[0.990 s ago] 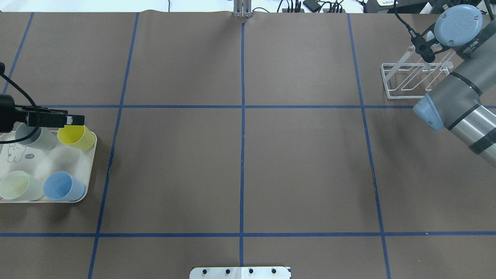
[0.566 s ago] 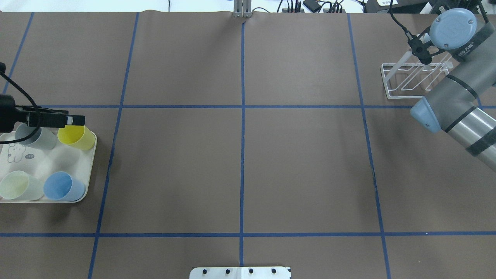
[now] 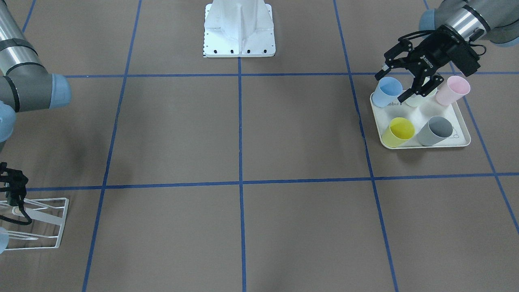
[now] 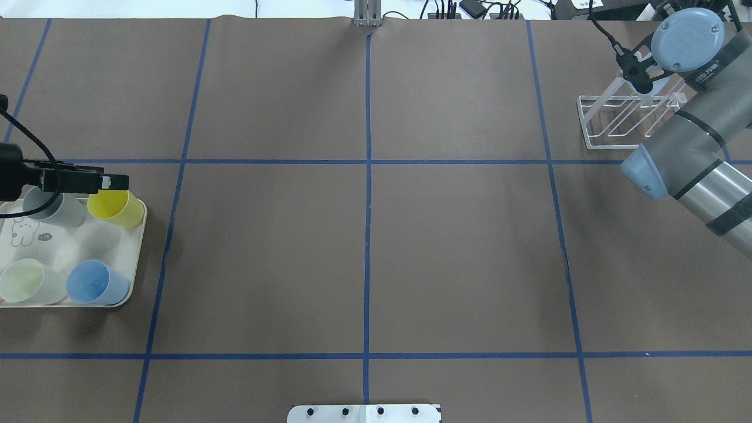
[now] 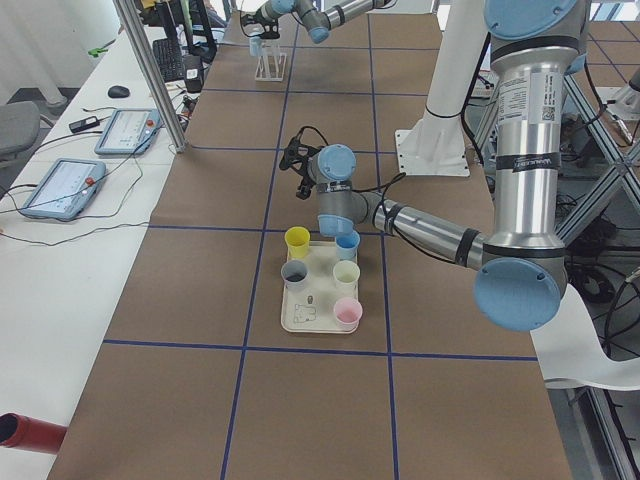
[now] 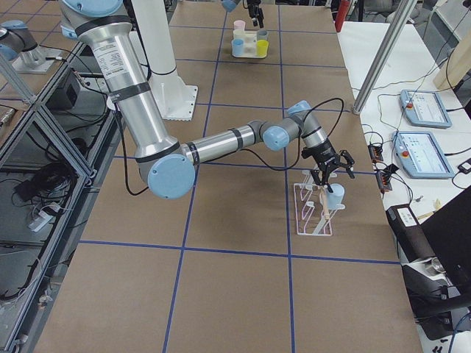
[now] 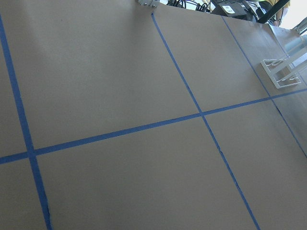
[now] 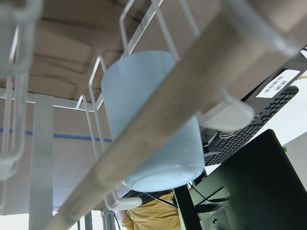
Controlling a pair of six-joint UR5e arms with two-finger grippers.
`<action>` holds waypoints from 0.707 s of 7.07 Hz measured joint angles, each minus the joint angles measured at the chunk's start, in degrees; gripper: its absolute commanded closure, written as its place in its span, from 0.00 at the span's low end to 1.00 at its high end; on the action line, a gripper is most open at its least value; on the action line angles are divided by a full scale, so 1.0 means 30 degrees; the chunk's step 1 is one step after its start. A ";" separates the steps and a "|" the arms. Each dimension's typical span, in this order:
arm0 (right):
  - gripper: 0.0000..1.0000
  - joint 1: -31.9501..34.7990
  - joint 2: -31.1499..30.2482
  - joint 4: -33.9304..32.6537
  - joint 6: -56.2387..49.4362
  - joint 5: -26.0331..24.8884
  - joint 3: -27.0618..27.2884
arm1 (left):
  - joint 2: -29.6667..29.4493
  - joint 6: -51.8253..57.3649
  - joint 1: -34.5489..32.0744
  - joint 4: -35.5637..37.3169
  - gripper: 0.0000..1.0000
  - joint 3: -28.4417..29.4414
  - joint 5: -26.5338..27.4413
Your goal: Transfer IKEA cup to right arm and place on rack
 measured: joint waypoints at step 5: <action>0.00 0.0260 -0.1840 -0.2651 0.6967 0.3755 0.7629 | 0.0175 0.1300 -0.0426 0.0119 0.00 0.0009 0.0089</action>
